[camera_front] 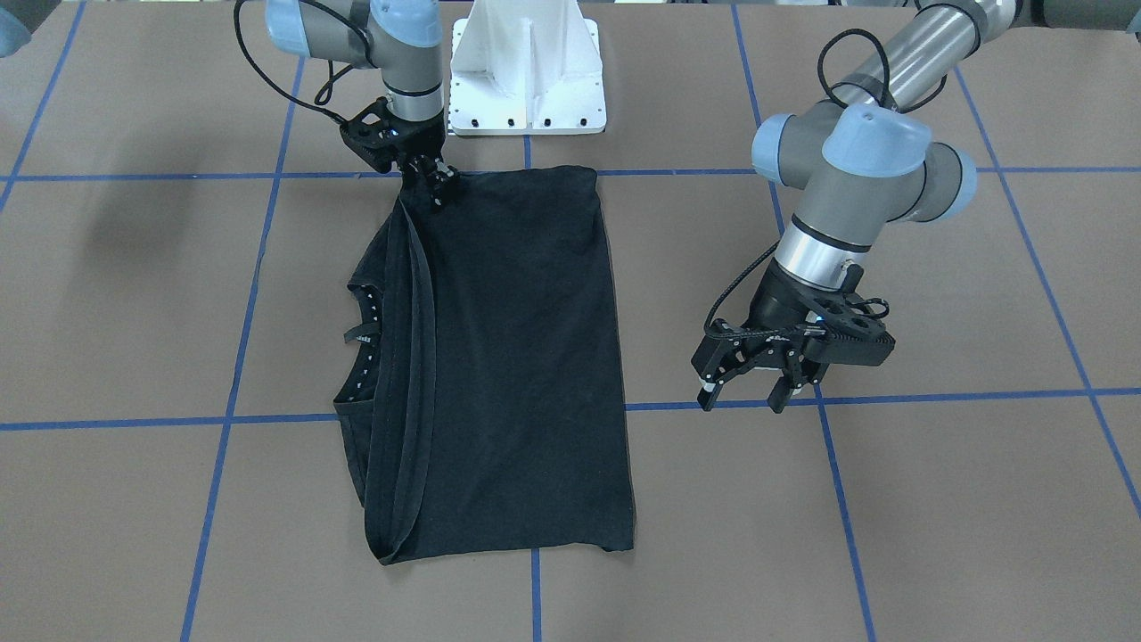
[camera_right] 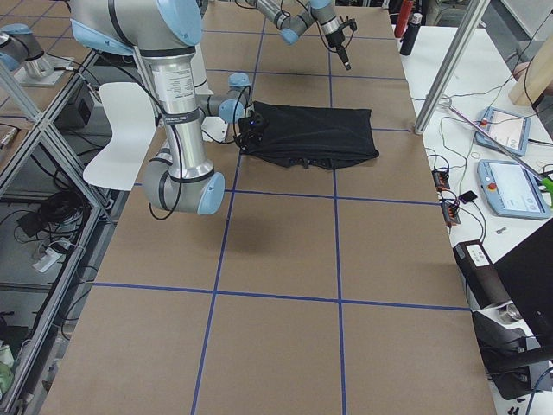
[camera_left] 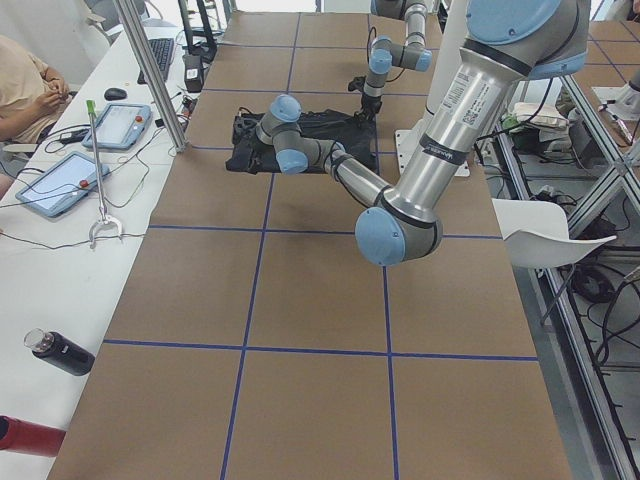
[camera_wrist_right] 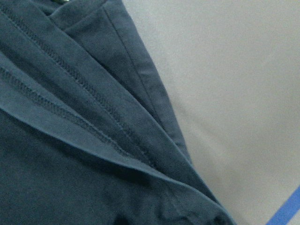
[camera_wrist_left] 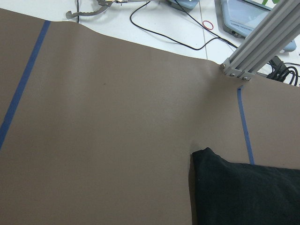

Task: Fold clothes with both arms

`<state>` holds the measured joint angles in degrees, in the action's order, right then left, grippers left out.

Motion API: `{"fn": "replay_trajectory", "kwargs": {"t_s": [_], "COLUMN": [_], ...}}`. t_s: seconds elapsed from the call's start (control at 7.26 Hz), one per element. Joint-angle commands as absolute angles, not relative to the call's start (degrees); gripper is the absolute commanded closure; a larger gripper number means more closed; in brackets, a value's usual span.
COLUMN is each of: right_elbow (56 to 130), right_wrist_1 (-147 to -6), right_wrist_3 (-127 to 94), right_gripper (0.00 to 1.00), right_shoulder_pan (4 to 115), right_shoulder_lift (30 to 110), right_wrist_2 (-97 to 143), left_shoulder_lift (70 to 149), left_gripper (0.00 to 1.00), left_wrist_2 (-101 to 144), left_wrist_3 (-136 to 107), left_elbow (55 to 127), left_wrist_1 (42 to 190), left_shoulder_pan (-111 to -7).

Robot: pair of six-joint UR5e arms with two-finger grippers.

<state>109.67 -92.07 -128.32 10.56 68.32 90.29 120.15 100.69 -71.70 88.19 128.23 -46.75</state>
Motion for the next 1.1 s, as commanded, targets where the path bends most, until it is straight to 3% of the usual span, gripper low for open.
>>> {"fn": "replay_trajectory", "kwargs": {"t_s": [0.0, 0.96], "right_elbow": [109.07, 110.04], "right_wrist_1": [-91.23, -91.05], "right_wrist_3": [-128.24, -127.00], "right_gripper": [1.00, 1.00], "right_shoulder_pan": [10.81, 13.36], "right_shoulder_lift": [68.29, 67.67], "right_wrist_2": [90.35, 92.46], "left_shoulder_lift": [120.15, 119.36], "left_gripper": [0.01, 0.01], "left_wrist_2": [100.72, 100.81], "left_wrist_3": [-71.72, -71.72], "left_elbow": [88.42, 90.17], "left_wrist_1": [128.23, 128.06], "left_shoulder_pan": [-46.76, -46.76]}}
